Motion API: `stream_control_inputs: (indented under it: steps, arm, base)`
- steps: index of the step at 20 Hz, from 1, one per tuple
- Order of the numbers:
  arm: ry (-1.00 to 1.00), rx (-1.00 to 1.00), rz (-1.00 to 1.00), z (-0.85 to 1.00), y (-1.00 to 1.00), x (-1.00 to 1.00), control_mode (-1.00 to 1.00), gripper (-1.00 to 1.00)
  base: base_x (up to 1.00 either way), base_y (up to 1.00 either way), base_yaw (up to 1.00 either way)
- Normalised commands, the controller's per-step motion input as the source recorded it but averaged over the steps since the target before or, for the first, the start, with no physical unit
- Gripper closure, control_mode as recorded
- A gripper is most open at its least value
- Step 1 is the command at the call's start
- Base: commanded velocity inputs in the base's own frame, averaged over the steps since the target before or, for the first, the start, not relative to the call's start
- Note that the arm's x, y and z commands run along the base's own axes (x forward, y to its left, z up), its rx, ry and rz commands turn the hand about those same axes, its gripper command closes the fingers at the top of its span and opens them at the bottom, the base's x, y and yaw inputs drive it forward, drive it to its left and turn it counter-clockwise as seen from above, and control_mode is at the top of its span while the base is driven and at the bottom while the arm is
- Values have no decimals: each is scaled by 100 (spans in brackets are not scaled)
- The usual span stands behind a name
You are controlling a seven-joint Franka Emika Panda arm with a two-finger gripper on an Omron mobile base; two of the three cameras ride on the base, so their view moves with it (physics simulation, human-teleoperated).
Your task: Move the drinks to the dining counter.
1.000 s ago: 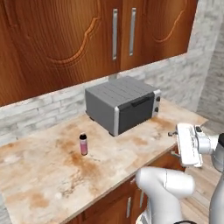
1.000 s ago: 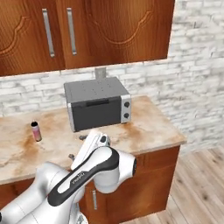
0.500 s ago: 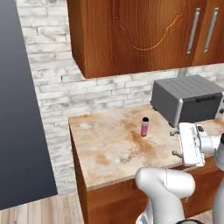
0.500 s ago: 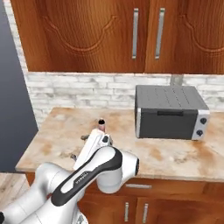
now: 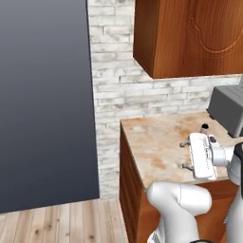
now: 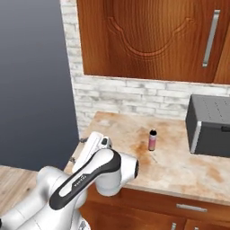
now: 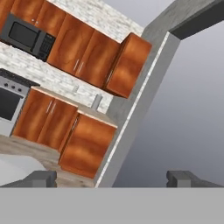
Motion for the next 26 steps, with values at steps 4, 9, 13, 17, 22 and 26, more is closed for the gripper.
stream_control_inputs:
  steps: [4,9,13,17,22,26]
  arm:
    - [0,0,0,0,0,0,100,-100]
    - [0,0,0,0,0,0,100,-100]
    - [0,0,0,0,0,0,100,-100]
    - [0,0,0,0,0,0,100,-100]
    - [0,0,0,0,0,0,100,-100]
    - [0,0,0,0,0,0,100,-100]
  base:
    - [0,-31,-8]
    - [8,-55,-9]
    - [19,-76,-7]
    - [50,-26,2]
    - [47,2,4]
    - [2,0,0]
